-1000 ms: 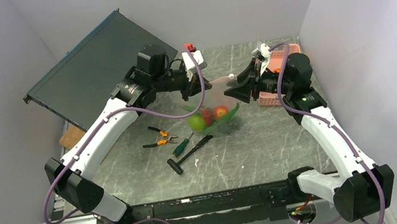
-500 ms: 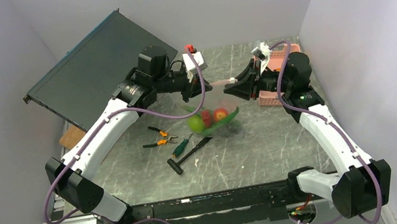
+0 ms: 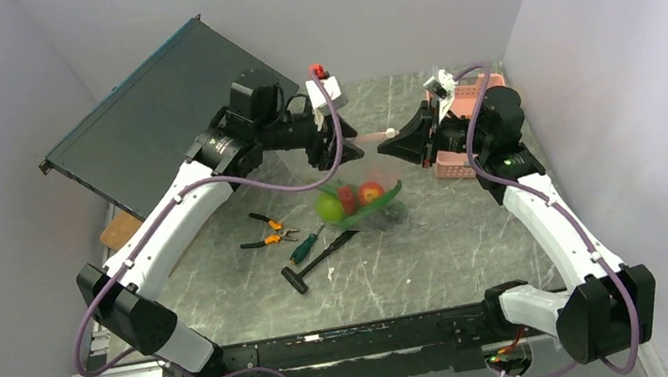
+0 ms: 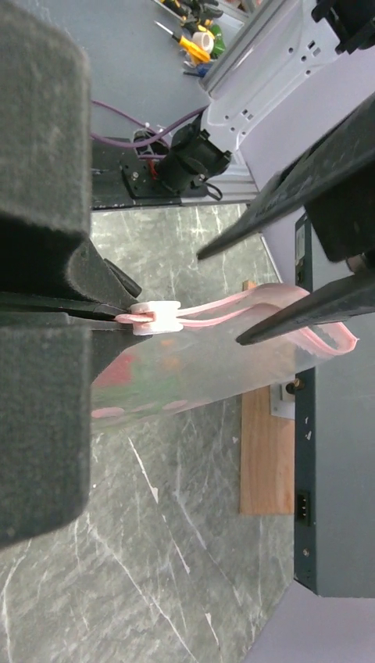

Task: Place the food in the zip-top bag and seal the zipper
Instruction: Zip the zipper food storage bag at the center of the board.

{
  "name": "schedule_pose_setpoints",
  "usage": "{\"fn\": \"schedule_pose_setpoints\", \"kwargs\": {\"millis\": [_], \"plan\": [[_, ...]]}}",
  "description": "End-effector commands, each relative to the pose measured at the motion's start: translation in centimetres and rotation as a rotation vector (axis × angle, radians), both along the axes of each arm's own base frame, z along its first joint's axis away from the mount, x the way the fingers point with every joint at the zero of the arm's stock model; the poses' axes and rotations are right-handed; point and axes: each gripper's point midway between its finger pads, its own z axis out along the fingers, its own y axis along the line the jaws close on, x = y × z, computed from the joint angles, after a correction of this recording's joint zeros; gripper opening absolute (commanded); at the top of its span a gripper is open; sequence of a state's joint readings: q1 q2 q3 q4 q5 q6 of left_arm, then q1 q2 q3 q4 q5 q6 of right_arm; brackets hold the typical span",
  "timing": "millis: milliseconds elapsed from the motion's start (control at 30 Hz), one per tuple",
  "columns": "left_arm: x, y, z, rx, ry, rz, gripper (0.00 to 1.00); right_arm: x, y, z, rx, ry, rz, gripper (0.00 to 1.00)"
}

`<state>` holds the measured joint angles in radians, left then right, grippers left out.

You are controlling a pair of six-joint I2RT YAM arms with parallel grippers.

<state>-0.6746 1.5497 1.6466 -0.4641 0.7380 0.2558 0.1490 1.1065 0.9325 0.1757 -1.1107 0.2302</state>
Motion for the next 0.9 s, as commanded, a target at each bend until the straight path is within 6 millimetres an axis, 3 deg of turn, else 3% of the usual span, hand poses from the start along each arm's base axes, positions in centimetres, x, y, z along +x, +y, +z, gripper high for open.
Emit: {"fn": "schedule_pose_setpoints", "kwargs": {"millis": [0, 100, 200, 400, 867], "plan": [[-1.6, -1.1, 4.8, -0.11, 0.02, -0.077, 0.59, -0.3, 0.1, 1.6, 0.019, -0.07, 0.033, 0.0], [-2.4, -2.1, 6.2, -0.155, -0.009, -0.117, 0.67, -0.9, 0.0, 1.6, 0.011, -0.114, 0.033, 0.0], [-2.5, -2.9, 6.9, -0.176, 0.003, -0.149, 0.68, -1.3, 0.0, 1.6, 0.005, -0.136, 0.041, 0.0], [-2.2, -4.5, 5.8, -0.154, 0.053, -0.168, 0.7, -1.3, -0.1, 1.5, -0.006, -0.134, 0.042, 0.0], [-1.4, -6.1, 4.5, -0.149, 0.116, -0.158, 0.56, -1.4, -0.1, 1.5, -0.013, -0.142, 0.04, 0.0]]}}
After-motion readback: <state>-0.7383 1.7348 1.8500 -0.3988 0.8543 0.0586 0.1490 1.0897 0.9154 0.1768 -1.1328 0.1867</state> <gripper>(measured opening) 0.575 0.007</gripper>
